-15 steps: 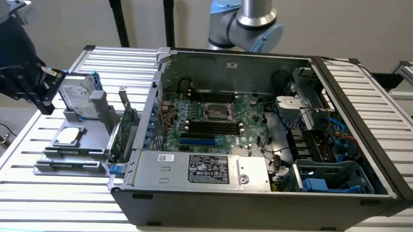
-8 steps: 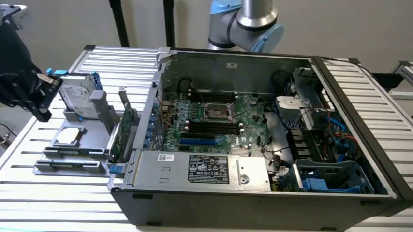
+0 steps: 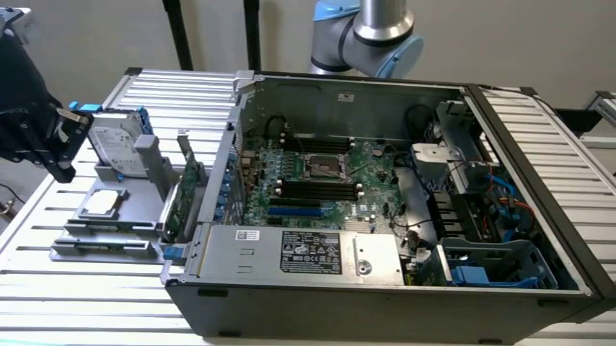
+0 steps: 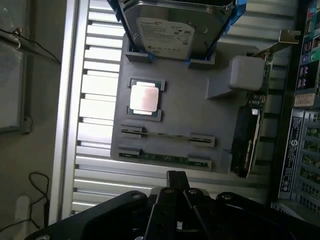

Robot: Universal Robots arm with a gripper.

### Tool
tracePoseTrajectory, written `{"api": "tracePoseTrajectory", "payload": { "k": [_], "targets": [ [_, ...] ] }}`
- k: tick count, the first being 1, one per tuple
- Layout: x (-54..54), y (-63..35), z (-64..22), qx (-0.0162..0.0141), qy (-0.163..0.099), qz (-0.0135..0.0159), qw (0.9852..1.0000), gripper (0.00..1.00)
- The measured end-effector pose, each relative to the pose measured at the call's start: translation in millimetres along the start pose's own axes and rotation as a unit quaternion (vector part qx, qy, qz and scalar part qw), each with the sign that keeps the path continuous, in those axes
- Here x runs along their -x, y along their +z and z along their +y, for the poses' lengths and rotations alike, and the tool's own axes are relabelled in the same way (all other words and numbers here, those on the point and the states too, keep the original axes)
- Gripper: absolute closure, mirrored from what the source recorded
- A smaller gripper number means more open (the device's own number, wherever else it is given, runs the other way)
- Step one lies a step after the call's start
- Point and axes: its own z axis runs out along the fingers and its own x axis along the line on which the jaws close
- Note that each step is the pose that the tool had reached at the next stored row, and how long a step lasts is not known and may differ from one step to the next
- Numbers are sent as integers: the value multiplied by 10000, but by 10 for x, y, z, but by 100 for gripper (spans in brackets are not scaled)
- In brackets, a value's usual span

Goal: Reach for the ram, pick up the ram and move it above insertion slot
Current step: 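Pick up the ram and move it above insertion slot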

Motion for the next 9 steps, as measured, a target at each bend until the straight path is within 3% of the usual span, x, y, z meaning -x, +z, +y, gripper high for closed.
{"api": "tracePoseTrajectory", "payload": {
  "k": [5,9],
  "targets": [
    [0,0,0,-1,-452,18,9990,89],
    [0,0,0,-2,-816,32,9967,89]
  ]
}}
